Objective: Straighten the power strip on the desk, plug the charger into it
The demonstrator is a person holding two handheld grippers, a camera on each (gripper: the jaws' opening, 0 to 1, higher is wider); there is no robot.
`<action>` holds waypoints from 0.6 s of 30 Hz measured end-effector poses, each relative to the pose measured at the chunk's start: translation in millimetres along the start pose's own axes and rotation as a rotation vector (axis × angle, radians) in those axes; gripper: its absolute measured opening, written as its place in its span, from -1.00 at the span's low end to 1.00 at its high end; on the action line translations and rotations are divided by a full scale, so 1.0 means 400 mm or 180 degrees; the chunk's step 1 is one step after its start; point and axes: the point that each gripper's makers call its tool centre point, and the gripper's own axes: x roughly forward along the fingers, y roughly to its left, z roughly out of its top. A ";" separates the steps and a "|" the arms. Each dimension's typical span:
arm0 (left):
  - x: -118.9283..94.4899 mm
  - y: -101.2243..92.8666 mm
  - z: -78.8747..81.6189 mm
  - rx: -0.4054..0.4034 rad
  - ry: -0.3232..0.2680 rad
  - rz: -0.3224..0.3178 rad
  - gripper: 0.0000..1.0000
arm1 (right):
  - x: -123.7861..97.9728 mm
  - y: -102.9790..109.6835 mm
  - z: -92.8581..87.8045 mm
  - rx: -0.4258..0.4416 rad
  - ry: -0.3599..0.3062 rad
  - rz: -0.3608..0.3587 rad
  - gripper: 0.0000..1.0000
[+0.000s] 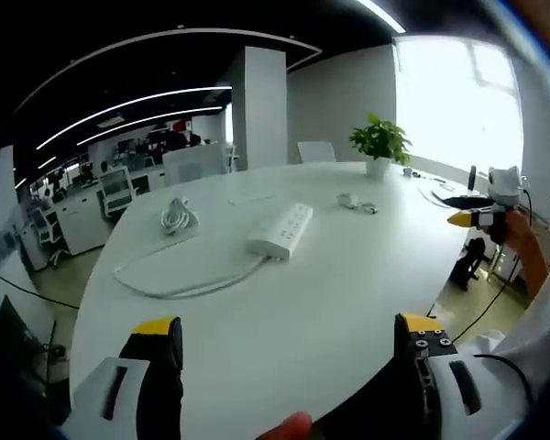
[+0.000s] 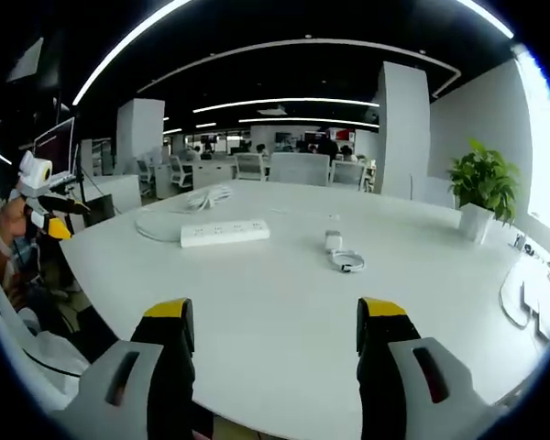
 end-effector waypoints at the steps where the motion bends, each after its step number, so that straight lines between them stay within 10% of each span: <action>1: -0.001 0.002 -0.002 -0.0004 0.0009 0.0008 0.92 | 0.002 0.005 0.003 -0.0003 -0.0011 0.0007 0.43; 18: 0.005 0.023 -0.011 -0.0027 0.0012 0.0042 0.92 | 0.039 0.006 0.020 -0.0023 -0.0003 0.0039 0.42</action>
